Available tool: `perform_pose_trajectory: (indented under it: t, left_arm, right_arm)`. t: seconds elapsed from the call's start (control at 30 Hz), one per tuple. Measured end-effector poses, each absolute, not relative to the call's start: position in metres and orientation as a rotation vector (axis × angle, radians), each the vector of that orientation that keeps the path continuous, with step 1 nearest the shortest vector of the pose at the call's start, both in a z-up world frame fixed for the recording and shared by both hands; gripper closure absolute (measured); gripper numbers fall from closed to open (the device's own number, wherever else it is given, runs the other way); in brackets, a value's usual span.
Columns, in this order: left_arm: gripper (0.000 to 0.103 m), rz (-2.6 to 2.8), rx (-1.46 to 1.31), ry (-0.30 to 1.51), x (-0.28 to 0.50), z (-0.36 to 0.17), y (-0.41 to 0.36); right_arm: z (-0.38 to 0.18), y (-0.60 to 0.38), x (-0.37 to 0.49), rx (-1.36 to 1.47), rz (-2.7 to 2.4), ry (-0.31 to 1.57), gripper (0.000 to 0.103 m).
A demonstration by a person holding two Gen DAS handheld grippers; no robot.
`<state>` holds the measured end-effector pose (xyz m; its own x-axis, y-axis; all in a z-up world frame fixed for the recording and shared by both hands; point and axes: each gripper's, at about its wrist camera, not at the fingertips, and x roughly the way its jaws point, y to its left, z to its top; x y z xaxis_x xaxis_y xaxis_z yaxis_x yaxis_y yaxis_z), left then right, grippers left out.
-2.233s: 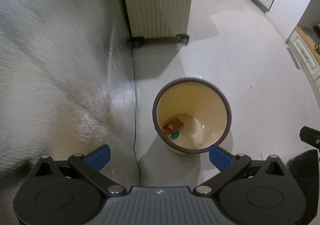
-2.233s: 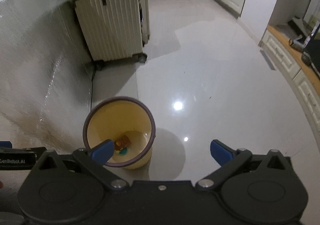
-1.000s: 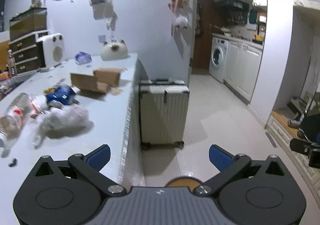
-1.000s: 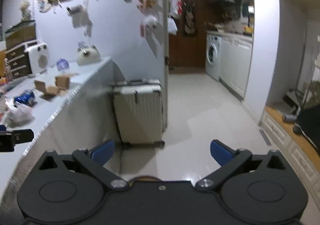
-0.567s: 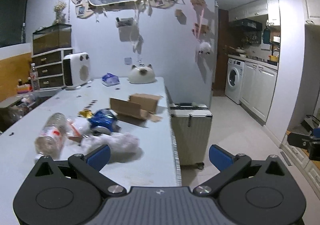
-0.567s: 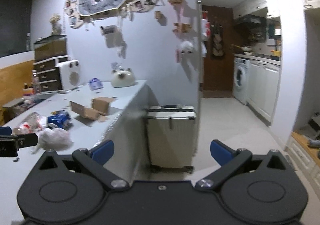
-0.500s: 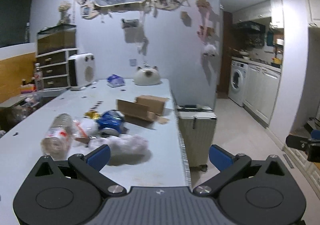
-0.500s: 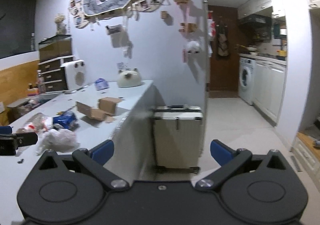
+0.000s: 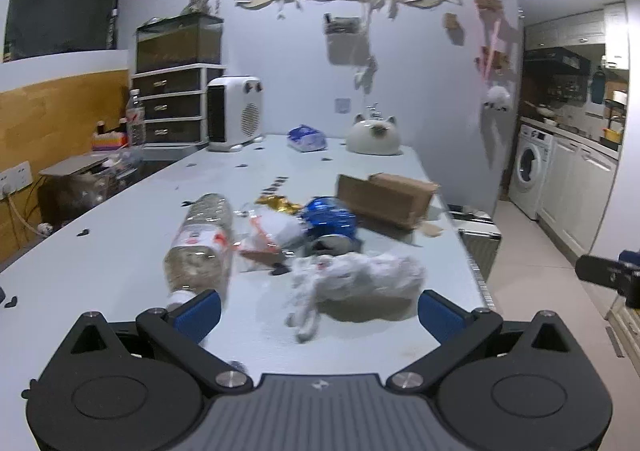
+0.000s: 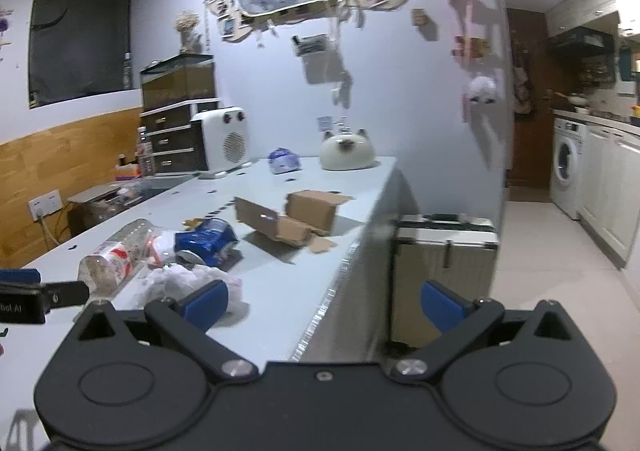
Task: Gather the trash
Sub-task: 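Lift both tools away from the wastebasket back toward the table, then grasp the white plastic bag with the right tool while the left tool grasps the clear bottle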
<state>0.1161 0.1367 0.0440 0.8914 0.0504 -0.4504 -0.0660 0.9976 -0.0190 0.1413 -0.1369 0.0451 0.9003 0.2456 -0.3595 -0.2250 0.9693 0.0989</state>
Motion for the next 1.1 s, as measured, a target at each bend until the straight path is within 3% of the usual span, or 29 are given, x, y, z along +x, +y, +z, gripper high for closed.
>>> perform_pose_trajectory:
  t: [0.37,0.5,0.7,1.1]
  left_arm:
    - [0.000,0.203,-0.105,0.426,0.147,0.033,0.211]
    - [0.002,0.220,-0.119,0.452,0.158,0.024,0.223]
    - [0.023,0.235,-0.132,0.509,0.174,0.004,0.232]
    - [0.064,0.256,-0.135,0.576,0.184,-0.011,0.236]
  right_arm:
    - [0.028,-0.087,0.224,0.139,0.386,0.433,0.001]
    - [0.018,-0.070,0.256,0.171,0.452,0.480,0.028]
    - [-0.003,-0.050,0.285,0.224,0.524,0.559,0.040]
    - [-0.015,-0.032,0.218,0.136,0.785,0.640,0.043]
